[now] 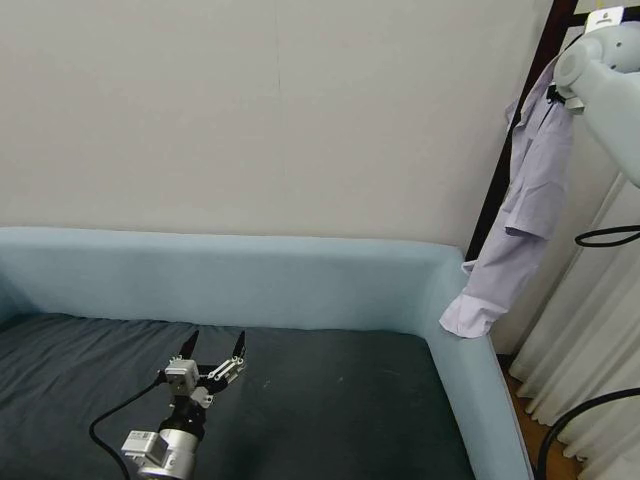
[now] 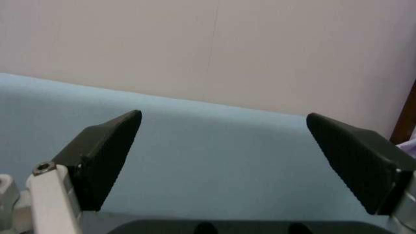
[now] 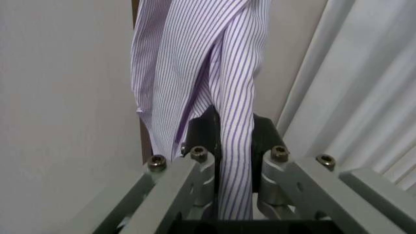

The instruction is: Pick up the clothes from the sofa and hang them on the clothes hanger.

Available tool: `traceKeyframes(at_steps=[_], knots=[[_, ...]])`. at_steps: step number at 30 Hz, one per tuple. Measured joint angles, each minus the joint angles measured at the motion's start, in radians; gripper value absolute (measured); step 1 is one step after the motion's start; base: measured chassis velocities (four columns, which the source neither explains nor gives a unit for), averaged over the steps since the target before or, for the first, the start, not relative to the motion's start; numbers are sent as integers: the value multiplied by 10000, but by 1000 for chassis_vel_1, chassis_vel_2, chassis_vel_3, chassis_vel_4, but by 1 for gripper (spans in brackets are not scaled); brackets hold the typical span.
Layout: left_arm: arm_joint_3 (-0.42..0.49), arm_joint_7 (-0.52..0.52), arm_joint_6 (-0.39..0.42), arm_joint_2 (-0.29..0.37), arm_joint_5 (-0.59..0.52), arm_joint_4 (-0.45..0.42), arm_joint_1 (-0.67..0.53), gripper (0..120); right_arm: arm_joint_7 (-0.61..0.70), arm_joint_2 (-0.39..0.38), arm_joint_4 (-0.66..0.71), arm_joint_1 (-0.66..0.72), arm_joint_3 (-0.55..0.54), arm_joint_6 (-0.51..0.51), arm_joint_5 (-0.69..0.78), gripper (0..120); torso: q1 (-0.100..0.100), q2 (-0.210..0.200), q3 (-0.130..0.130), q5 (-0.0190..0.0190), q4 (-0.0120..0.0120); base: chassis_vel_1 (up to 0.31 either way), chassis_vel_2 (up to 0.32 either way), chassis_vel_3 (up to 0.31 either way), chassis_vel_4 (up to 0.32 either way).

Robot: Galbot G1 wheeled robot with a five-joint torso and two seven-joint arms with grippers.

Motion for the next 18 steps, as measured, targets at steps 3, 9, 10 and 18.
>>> traceKeyframes(at_steps=[3, 9, 10, 18], knots=[[-1, 0, -27, -8, 2, 0, 12, 100, -252, -36, -32, 2, -10, -1, -272, 7, 0, -1, 1, 1, 3, 0, 0, 0, 0], [-64, -1, -77, -5, 0, 21, 4, 100, -1205, -461, 626, -321, 231, 3, -1580, 22, 1, -1, 2, 6, 2, 0, 0, 0, 0], [-69, -3, -79, -29, 0, 34, 2, 100, -1341, -571, 836, -414, 331, 40, -1875, 26, 1, -1, 1, 6, 2, 0, 0, 0, 0], [-63, -17, -97, -247, 48, 52, 65, 100, -1176, -1147, 2573, -1006, 1191, 282, -2751, 53, 2, -3, 2, 6, 0, 0, 0, 0, 0]])
